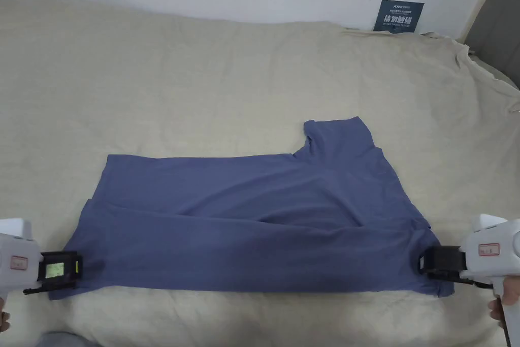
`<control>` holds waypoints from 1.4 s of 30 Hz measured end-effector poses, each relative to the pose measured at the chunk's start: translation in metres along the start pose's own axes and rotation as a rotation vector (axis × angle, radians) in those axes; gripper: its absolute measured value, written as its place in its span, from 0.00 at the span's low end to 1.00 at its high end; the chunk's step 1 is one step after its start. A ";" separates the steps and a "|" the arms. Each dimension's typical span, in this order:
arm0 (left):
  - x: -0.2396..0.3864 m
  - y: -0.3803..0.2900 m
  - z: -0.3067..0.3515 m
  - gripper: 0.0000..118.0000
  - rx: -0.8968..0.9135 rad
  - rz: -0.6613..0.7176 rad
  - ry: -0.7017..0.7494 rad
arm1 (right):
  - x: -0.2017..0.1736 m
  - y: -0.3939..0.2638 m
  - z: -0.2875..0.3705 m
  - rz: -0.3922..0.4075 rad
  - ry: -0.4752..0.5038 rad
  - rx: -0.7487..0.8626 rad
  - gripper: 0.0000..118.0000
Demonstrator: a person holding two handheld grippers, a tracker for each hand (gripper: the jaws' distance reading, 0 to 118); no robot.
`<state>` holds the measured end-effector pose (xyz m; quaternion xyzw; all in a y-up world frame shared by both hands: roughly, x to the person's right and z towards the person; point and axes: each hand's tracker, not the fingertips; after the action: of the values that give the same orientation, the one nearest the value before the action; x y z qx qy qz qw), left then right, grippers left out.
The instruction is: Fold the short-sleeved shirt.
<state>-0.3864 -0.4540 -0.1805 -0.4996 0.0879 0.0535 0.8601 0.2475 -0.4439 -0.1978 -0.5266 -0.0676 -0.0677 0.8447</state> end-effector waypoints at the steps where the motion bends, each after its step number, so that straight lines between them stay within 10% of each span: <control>1: -0.004 0.006 0.009 1.00 0.046 0.034 -0.010 | 0.001 0.004 0.008 -0.003 0.001 0.034 0.82; 16: 0.077 0.047 0.108 0.98 0.776 -0.074 -0.027 | -0.061 0.019 0.126 0.058 0.023 0.753 0.82; 21: 0.108 0.030 0.100 0.56 0.789 -0.157 -0.116 | -0.078 -0.003 0.126 0.061 0.027 0.885 0.81; 23: 0.115 0.024 0.095 0.35 0.776 -0.154 -0.138 | -0.084 -0.011 0.128 0.072 0.041 0.905 0.69; 28: 0.127 0.012 0.089 0.00 0.771 -0.151 -0.167 | -0.089 -0.024 0.124 0.050 0.074 0.904 0.01; 42: 0.130 0.010 0.080 0.00 0.762 -0.122 -0.194 | -0.094 -0.012 0.104 0.061 0.092 0.833 0.00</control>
<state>-0.2534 -0.3790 -0.1763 -0.1413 -0.0099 0.0129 0.9898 0.1487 -0.3518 -0.1591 -0.1380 -0.0358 -0.0329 0.9892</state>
